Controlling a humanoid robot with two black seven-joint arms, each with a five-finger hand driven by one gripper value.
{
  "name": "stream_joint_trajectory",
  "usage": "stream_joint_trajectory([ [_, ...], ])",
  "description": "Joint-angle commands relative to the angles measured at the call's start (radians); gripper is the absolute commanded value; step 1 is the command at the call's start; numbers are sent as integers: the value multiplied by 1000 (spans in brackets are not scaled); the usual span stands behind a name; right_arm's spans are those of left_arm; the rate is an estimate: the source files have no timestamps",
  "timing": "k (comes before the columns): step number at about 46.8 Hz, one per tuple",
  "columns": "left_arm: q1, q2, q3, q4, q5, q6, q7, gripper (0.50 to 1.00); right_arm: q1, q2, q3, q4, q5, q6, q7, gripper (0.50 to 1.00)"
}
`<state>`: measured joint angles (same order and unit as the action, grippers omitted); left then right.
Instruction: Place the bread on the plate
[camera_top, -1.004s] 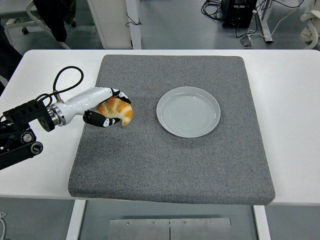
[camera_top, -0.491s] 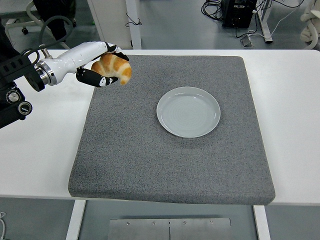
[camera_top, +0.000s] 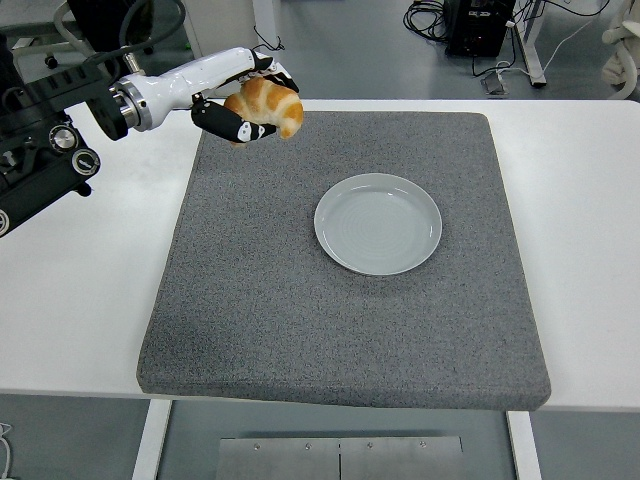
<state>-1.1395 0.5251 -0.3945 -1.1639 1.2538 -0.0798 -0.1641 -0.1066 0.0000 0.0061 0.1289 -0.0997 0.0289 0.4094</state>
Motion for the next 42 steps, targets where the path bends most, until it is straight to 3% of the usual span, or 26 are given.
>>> stream_joint_trajectory([
  [1,0,-36,0,0,16,0,0,619,-1,0,0,0,0,0,0,1000],
  [15,4,-146,6,0,79,0,3,619,-1,0,0,0,0,0,0,1000],
  [42,41,-252,28,44,203,6,5,619,-1,0,0,0,0,0,0,1000],
])
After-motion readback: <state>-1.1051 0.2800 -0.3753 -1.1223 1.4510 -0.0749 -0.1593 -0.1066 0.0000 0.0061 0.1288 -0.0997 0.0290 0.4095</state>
